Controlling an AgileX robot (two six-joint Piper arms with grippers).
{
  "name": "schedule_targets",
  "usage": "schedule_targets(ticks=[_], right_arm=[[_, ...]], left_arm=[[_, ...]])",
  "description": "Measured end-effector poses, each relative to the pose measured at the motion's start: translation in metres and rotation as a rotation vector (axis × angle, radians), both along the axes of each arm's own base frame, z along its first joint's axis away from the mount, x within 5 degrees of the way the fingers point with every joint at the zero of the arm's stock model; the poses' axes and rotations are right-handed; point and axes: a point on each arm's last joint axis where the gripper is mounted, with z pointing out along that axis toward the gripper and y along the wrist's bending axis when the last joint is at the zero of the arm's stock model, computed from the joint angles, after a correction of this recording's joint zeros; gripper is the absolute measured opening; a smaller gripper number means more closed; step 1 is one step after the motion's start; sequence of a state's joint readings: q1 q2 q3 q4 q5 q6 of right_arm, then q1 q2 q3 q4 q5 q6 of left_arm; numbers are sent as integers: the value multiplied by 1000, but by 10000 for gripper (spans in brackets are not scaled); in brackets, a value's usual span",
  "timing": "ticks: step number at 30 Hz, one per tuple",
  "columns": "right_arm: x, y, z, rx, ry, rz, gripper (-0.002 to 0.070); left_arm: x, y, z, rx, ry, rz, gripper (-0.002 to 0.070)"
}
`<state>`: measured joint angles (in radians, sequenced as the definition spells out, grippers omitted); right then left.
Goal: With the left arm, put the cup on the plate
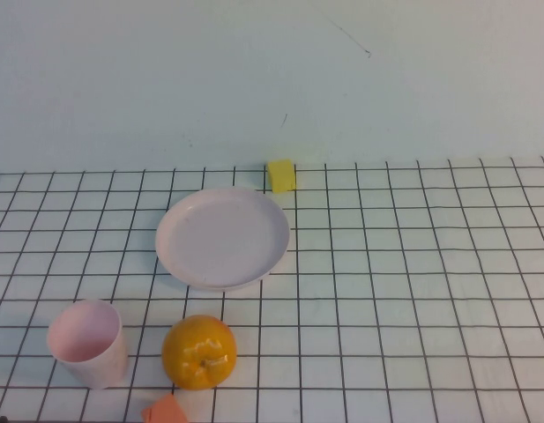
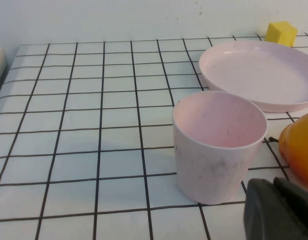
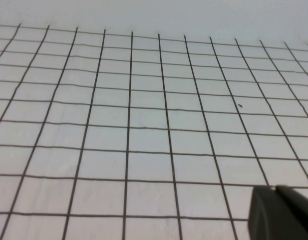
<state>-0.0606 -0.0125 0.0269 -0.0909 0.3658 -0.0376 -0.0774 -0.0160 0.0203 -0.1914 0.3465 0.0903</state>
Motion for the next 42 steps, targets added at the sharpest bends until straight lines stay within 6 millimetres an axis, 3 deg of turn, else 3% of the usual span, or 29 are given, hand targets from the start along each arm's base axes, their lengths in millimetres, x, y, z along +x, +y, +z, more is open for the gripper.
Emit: schedule_targets(ticks=[12,26,42], right_arm=[[0,0,0,0,0,0,-2],[0,0,0,0,0,0,-2],[0,0,0,0,0,0,-2]], left_arm=[[1,0,2,-2,-31,6,-2],[-1,12,57,-35,-659,129,-2],[-8,16,75,-82,-821,168,-2]])
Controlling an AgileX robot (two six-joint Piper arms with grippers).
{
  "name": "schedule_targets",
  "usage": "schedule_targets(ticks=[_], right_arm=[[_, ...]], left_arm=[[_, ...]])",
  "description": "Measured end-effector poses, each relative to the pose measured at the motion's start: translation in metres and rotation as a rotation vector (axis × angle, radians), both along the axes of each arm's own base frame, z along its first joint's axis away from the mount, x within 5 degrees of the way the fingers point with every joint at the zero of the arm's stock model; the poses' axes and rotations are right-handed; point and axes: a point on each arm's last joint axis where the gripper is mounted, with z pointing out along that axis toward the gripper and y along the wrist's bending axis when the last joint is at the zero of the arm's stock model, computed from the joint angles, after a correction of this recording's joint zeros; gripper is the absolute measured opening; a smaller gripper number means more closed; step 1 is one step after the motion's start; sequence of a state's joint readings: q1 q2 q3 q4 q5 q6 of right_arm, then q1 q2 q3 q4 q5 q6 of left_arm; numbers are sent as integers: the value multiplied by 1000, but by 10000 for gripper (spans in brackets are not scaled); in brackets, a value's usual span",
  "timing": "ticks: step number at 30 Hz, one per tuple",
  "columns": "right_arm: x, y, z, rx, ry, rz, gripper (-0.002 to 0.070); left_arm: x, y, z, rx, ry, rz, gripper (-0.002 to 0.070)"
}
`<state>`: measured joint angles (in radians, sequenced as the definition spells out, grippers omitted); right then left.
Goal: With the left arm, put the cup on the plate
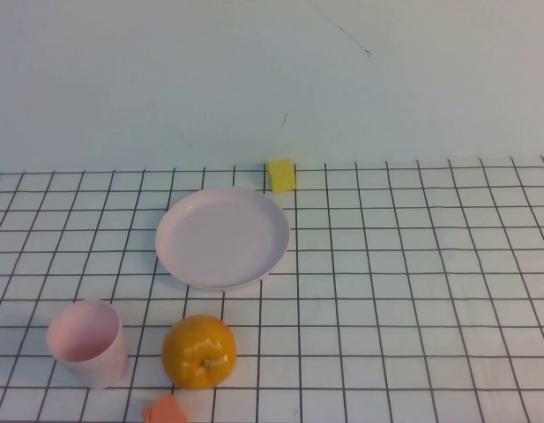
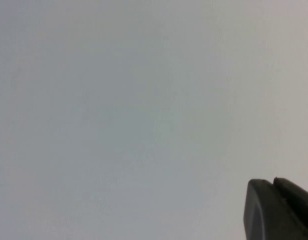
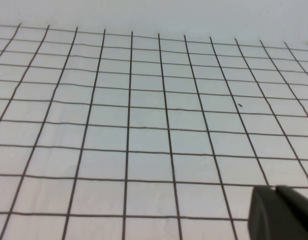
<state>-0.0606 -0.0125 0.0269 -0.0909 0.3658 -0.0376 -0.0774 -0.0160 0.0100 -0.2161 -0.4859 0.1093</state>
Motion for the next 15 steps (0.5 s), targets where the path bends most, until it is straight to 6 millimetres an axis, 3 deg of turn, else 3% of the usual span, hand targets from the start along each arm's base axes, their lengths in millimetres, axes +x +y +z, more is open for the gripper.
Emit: schedule_targets(ticks=[4,9,12,15], right_arm=[[0,0,0,0,0,0,-2],[0,0,0,0,0,0,-2],[0,0,0,0,0,0,-2],[0,0,0,0,0,0,-2]], left_arm=[[-8,-1,35,-18,22,-35,-2],[-34,-10,92,29,147,-141,-2],[-41,-13,110,85,251,-168,-2],[-37,-14,112,110,317,-170,-2]])
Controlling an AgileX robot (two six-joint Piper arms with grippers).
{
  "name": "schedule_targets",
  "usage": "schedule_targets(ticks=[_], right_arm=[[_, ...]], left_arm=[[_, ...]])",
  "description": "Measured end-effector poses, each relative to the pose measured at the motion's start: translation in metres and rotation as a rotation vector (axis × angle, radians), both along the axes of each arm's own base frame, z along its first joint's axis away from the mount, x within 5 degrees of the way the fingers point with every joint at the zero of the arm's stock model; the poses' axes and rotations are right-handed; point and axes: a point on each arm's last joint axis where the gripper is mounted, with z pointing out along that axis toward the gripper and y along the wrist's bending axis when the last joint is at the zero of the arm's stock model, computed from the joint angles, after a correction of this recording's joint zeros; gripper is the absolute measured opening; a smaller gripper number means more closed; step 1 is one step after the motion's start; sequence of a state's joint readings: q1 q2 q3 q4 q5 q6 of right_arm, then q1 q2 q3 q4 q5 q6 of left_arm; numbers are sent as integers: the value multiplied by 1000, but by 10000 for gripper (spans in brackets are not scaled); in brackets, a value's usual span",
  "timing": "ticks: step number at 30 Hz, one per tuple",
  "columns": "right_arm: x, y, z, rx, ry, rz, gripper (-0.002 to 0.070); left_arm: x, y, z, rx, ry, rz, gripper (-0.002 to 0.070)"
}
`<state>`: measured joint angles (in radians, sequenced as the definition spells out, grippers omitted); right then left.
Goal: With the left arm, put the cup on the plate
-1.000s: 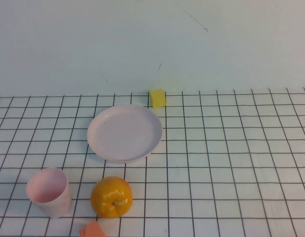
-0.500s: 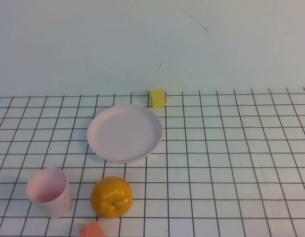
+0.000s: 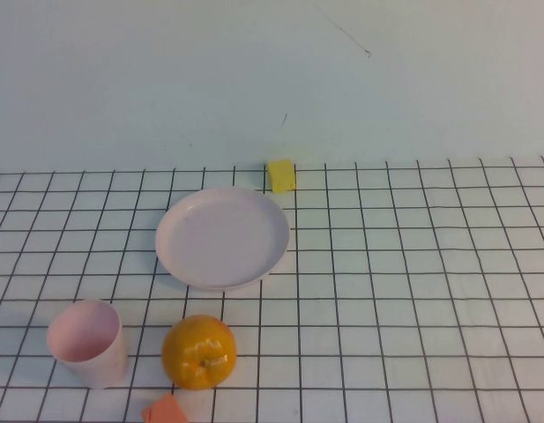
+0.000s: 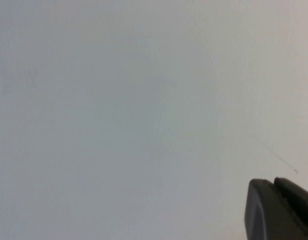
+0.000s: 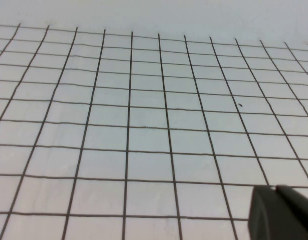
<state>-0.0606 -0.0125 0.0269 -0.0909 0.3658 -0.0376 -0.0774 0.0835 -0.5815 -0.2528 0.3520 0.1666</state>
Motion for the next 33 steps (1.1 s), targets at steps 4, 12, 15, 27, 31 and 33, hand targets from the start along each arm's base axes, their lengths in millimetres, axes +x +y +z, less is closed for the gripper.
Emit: schedule_targets(ticks=[4,12,15,27,31,33], right_arm=[[0,0,0,0,0,0,-2],[0,0,0,0,0,0,-2],[0,0,0,0,0,0,-2],[0,0,0,0,0,0,-2],[0,0,0,0,0,0,-2],[0,0,0,0,0,0,-2]], left_arm=[[13,0,-8,-11,49,9,-2],[61,-9,-23,-61,600,-43,-2],[86,-12,-33,-23,810,-41,-1],[188,-14,-71,7,1196,46,474],[218,-15,-93,12,1255,62,487],[230,-15,-107,26,1295,71,478]])
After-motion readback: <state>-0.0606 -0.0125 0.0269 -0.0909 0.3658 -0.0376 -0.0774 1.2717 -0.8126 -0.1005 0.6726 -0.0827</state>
